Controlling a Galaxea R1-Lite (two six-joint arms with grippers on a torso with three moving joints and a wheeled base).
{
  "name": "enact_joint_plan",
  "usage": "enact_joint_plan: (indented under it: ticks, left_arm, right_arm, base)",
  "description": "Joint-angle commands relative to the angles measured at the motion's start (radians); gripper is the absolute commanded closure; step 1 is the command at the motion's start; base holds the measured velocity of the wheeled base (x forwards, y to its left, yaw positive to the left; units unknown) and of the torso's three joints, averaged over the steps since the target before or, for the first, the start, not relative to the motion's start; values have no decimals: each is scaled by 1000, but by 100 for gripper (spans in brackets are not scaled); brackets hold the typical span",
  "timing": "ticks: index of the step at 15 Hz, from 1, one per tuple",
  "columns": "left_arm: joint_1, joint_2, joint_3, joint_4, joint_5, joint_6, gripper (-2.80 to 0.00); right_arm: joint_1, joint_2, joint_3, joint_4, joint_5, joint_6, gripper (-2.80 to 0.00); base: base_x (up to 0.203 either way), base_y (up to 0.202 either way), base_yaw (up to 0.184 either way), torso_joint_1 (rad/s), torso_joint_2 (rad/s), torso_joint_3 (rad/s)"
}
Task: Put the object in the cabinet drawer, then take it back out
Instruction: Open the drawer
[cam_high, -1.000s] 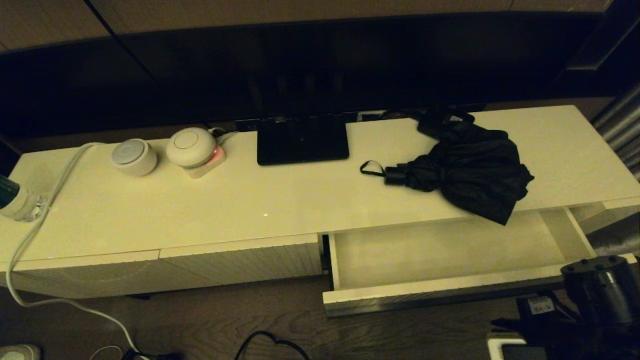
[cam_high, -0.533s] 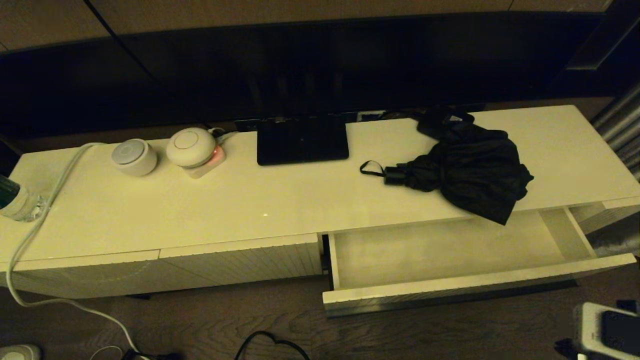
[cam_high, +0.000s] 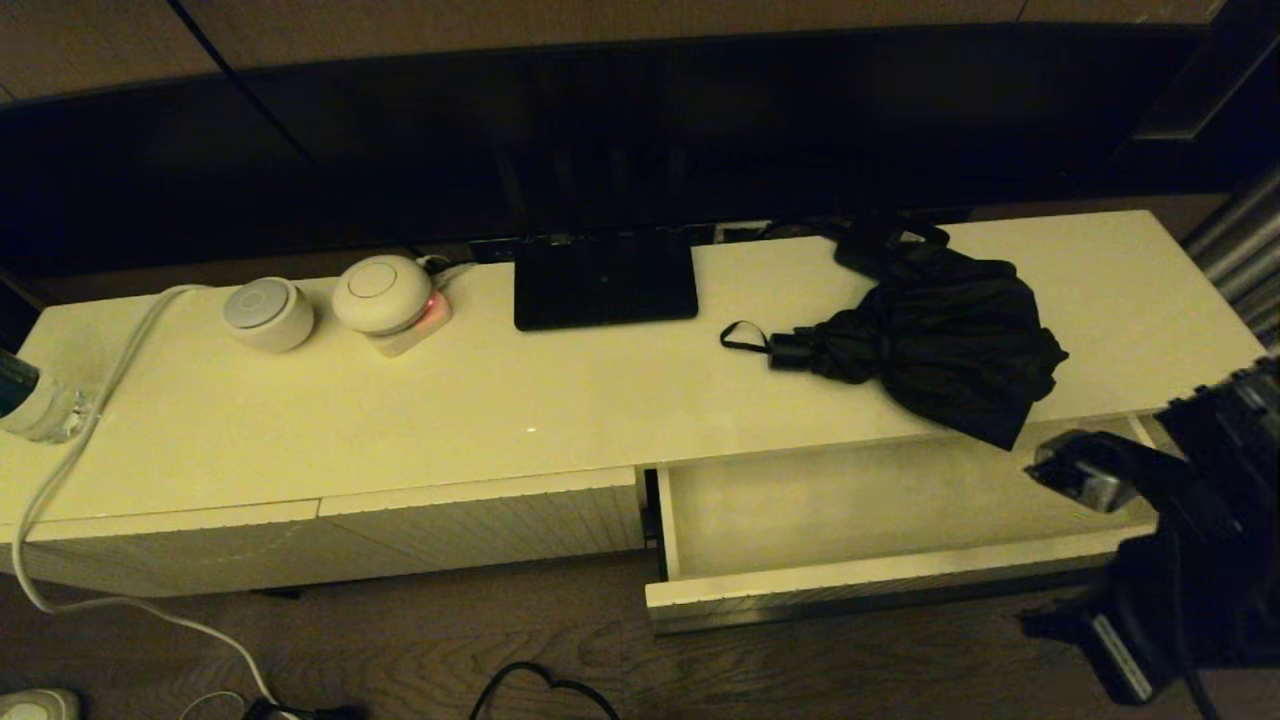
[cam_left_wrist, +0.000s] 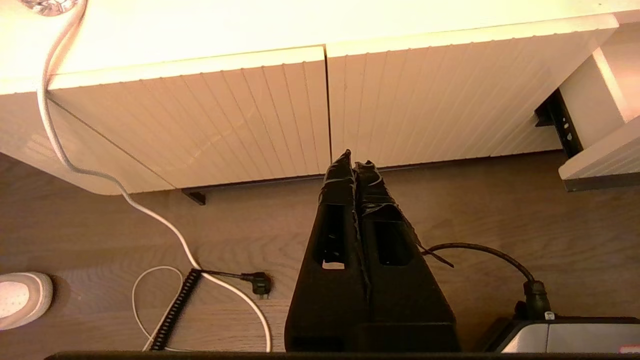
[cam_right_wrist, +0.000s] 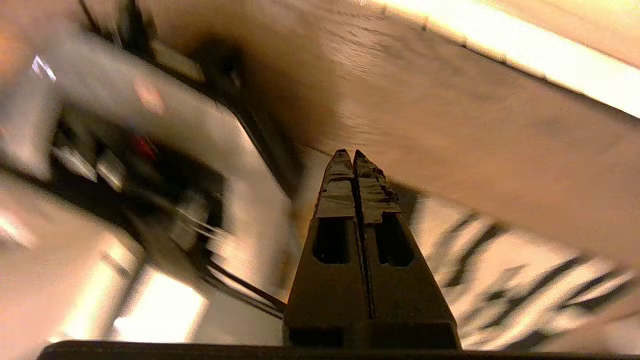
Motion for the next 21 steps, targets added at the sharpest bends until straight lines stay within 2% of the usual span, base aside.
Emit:
enact_joint_plan:
  ticks: [1, 5, 7, 10, 16, 21]
  left_arm:
    - [0, 0, 3, 0, 1, 0, 0]
    - [0, 0, 3, 0, 1, 0, 0]
    - [0, 0, 3, 0, 0, 0, 0]
    - [0, 0, 3, 0, 1, 0, 0]
    - [0, 0, 3, 1, 1, 0, 0]
    - [0, 0, 3, 0, 1, 0, 0]
  right_arm:
    - [17, 183, -97, 0, -27, 165, 0]
    - [20, 299, -208, -13, -128, 278, 0]
    - [18, 335, -242, -32, -179, 292, 0]
    - [11, 376, -247, -117, -214, 289, 0]
    - [5, 434, -264, -204, -225, 267, 0]
    - [5, 446, -233, -189, -226, 226, 0]
  base:
    - [0, 0, 0, 0, 0, 0]
    - [0, 0, 0, 0, 0, 0]
    - [0, 0, 0, 0, 0, 0]
    - [0, 0, 0, 0, 0, 0]
    - [0, 0, 0, 0, 0, 0]
    - [0, 0, 0, 0, 0, 0]
